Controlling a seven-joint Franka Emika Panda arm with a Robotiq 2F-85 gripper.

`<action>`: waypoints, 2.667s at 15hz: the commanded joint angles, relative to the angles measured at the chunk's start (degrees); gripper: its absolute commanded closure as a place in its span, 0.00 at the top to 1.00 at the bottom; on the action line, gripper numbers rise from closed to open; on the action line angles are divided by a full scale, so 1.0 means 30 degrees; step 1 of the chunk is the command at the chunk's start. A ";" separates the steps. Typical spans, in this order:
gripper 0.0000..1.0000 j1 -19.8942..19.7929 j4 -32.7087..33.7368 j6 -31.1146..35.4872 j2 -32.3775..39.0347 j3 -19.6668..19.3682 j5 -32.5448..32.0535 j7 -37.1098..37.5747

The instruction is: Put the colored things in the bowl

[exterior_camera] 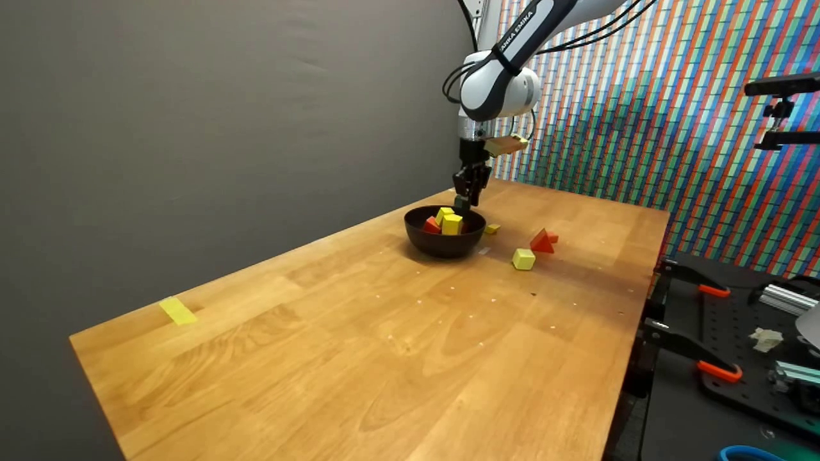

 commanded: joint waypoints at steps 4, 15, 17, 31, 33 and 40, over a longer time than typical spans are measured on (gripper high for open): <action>0.10 0.1127 -0.4100 0.0703 -0.5626 0.1198 0.0107 -0.1535; 0.61 0.1528 -0.3662 -0.5276 -0.5157 0.3207 0.3662 -0.3937; 0.74 0.1359 -0.4020 -0.5350 -0.5558 0.3112 0.3830 -0.4040; 1.00 -0.0264 -0.7599 0.1560 -0.5299 -0.0103 0.4407 -0.2640; 1.00 -0.0052 -0.8062 0.3654 -0.4730 -0.0357 0.3868 -0.2143; 1.00 0.0681 -0.8403 0.6480 -0.2900 -0.0689 0.1464 -0.0239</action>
